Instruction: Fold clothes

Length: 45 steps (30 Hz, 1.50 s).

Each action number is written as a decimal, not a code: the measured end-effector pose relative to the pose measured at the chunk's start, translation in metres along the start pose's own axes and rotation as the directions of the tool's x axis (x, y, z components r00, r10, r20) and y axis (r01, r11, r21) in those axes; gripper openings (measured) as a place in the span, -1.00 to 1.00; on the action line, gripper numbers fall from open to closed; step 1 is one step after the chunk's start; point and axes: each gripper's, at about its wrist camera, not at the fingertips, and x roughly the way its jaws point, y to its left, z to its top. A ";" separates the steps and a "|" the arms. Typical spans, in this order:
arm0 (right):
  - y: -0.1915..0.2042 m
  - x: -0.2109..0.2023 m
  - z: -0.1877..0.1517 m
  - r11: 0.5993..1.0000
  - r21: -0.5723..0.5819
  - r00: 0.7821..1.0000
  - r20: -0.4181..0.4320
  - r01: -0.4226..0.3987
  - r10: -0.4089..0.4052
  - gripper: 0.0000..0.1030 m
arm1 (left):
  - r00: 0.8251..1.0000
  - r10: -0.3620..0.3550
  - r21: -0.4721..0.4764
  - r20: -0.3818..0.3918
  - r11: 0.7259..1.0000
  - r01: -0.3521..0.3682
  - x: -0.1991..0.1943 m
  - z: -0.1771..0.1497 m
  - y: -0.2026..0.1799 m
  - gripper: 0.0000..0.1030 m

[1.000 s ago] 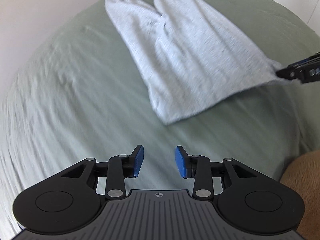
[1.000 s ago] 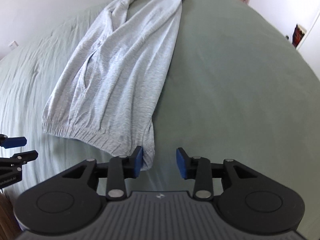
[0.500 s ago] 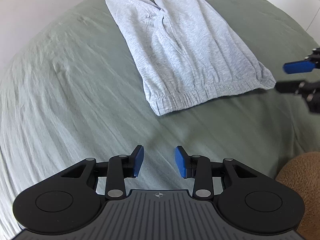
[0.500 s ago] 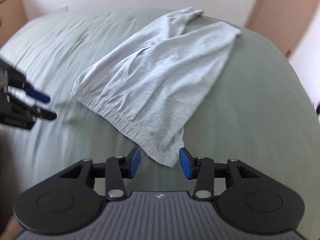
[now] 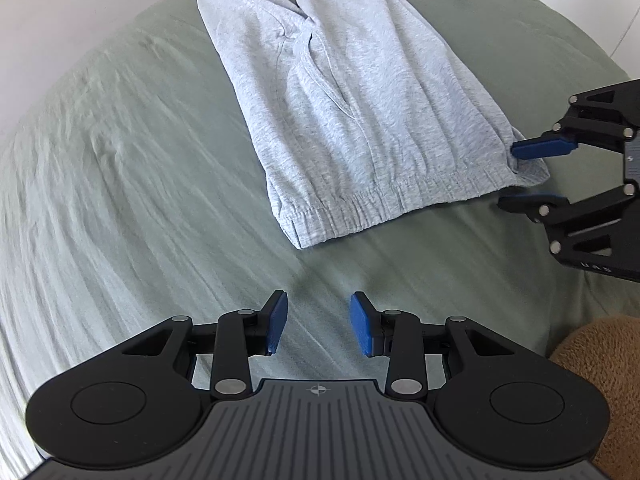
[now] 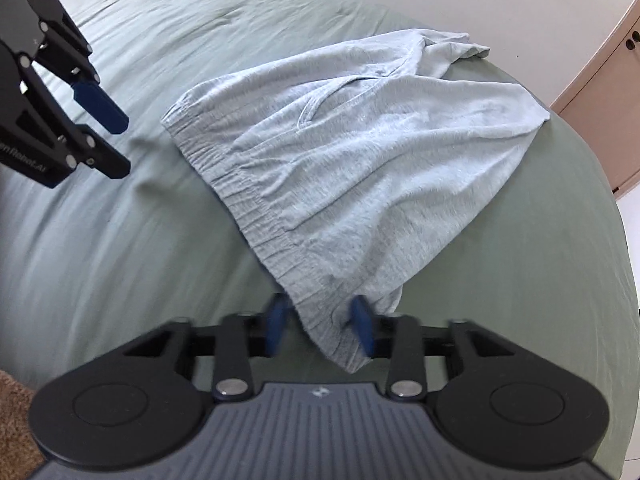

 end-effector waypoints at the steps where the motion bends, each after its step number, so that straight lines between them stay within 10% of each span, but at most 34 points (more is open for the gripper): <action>1: -0.006 -0.001 0.002 0.999 0.039 1.000 0.008 -0.008 0.008 -0.75 | 1.000 0.001 0.000 -0.001 1.000 -0.001 0.001 0.000 -0.001 -0.34; 11: -0.095 -0.032 0.002 0.877 0.478 0.995 0.104 -0.044 -0.007 -0.90 | 1.000 0.009 -0.034 0.026 0.999 -0.008 0.010 0.006 -0.014 -0.34; 37: -0.128 -0.036 -0.020 0.811 0.583 0.993 0.112 -0.037 -0.035 -0.89 | 0.955 0.078 -0.129 0.286 0.991 -0.043 -0.007 0.004 -0.034 -0.34; 45: -0.132 -0.031 -0.023 0.795 0.604 0.993 0.118 -0.056 -0.020 -0.89 | 0.961 0.082 -0.008 0.263 0.997 -0.083 -0.002 0.013 -0.061 -0.34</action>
